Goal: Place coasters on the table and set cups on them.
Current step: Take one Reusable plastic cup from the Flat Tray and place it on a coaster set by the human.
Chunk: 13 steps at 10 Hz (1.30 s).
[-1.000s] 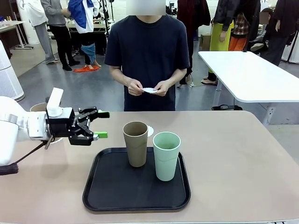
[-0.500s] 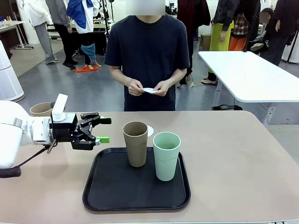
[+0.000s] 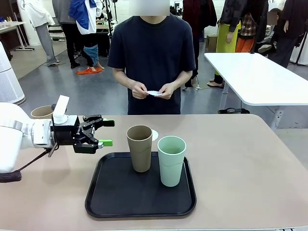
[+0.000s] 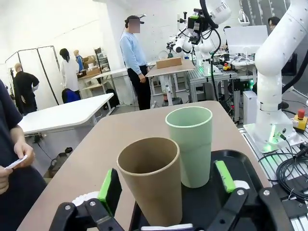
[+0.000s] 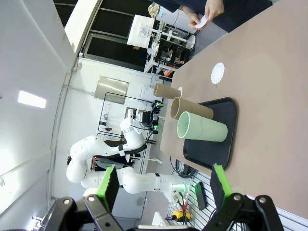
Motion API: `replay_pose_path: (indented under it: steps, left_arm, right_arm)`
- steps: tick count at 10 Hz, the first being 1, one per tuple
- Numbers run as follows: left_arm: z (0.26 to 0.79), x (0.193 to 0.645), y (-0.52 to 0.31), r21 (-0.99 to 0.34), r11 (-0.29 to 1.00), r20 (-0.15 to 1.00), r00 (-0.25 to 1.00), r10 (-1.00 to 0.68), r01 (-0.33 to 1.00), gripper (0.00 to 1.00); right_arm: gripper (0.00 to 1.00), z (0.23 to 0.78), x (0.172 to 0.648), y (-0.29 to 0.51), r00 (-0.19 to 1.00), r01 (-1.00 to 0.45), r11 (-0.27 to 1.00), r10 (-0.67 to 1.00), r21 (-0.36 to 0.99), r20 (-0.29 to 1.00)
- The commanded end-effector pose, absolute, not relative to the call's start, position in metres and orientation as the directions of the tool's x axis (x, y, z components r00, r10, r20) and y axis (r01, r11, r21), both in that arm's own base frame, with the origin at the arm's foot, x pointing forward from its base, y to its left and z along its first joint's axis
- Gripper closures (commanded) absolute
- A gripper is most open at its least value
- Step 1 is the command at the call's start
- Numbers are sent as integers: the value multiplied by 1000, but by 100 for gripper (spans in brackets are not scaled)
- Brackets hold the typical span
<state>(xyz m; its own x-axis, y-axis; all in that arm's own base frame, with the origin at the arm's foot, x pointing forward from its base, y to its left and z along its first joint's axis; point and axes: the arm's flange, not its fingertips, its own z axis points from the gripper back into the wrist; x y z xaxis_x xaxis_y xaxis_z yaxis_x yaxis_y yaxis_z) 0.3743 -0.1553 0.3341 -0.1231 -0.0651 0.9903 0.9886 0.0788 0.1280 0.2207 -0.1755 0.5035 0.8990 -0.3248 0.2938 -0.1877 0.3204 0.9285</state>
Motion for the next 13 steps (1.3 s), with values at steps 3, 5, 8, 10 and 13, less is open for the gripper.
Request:
replay_pose_path:
  steps: [3, 5, 8, 10, 13]
  left_arm:
    - [334, 369, -160, -153, 104, 984, 162, -80, 983, 0]
    - [331, 375, -162, -146, 129, 971, 167, -171, 981, 0]
    - [307, 390, -176, -96, 163, 950, 139, -278, 982, 0]
    - [288, 397, -187, 2, 179, 932, 63, -356, 984, 0]
    - [271, 402, -189, 126, 88, 927, -85, -365, 988, 0]
  right_arm:
    - [0, 503, 222, -174, 894, -187, 312, -339, 931, 293]
    - [0, 503, 222, -174, 894, -187, 312, -339, 931, 293]
    - [0, 503, 222, -174, 894, -187, 312, -339, 931, 293]
    - [0, 503, 222, -174, 894, -187, 312, -339, 931, 293]
    - [0, 503, 222, -174, 894, -187, 312, -339, 931, 293]
